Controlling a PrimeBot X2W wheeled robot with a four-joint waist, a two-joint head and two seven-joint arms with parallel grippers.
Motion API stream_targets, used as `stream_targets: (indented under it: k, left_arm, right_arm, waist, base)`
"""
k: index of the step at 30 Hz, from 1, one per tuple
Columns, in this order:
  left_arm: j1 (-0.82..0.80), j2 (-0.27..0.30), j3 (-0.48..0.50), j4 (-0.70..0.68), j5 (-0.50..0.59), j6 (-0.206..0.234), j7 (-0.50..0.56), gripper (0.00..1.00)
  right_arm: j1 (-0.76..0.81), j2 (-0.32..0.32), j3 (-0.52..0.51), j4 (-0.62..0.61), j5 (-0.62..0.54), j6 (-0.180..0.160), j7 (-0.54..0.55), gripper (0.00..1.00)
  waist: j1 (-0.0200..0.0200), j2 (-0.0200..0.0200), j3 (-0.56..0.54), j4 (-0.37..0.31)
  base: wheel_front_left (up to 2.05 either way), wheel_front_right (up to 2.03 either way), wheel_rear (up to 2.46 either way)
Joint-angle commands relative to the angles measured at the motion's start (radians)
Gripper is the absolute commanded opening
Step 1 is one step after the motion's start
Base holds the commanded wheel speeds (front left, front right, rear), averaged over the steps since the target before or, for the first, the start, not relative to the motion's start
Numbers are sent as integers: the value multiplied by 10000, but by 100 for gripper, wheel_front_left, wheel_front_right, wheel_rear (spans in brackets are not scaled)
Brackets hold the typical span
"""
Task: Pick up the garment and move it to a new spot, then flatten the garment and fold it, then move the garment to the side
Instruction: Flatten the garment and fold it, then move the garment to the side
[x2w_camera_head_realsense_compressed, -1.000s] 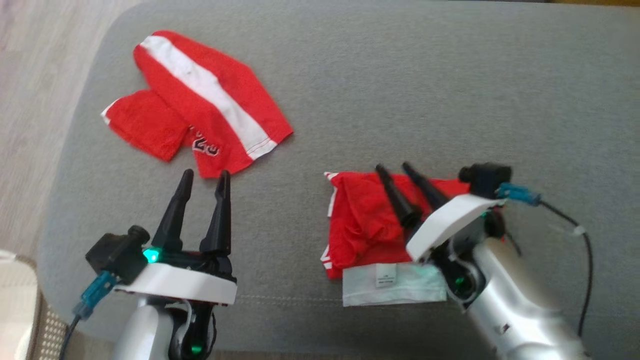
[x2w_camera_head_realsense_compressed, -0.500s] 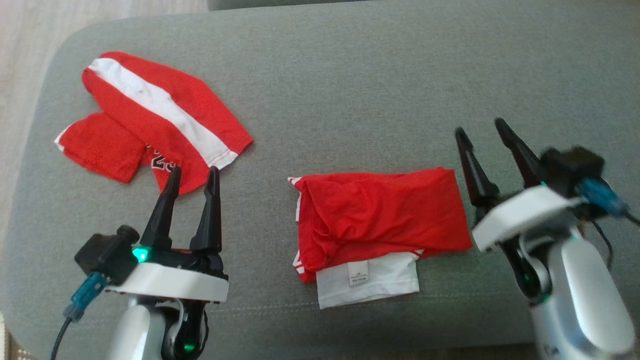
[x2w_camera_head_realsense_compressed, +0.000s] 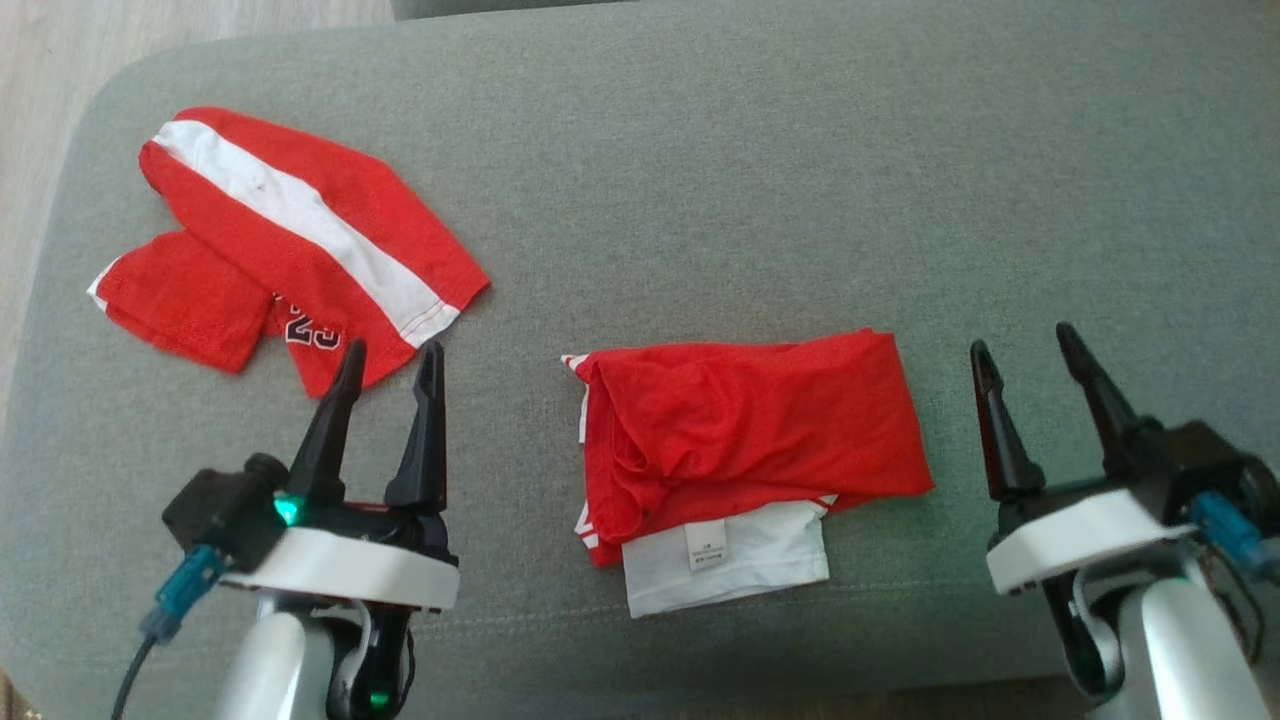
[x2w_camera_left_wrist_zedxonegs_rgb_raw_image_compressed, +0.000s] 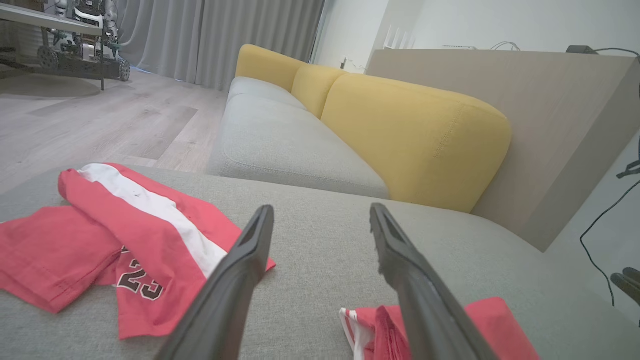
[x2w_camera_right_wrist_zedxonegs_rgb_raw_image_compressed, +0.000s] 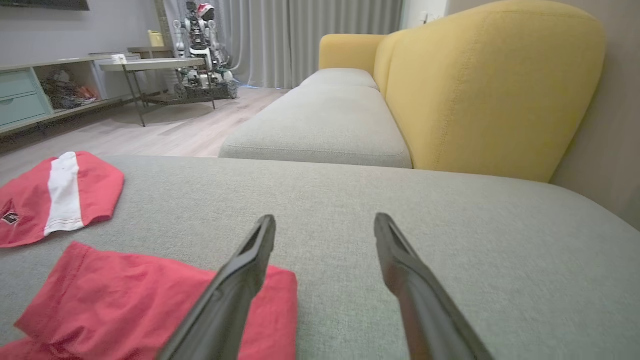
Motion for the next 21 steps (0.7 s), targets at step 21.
stream_targets:
  k: [21]
  left_arm:
    - [-190, 12, 159, -198, 285, 6, -61, 100]
  right_arm:
    - [-281, 42, 196, 770, 652, -2, -129, 100]
  waist:
    - [0, -1, 177, 131]
  base:
    - [0, 0, 0]
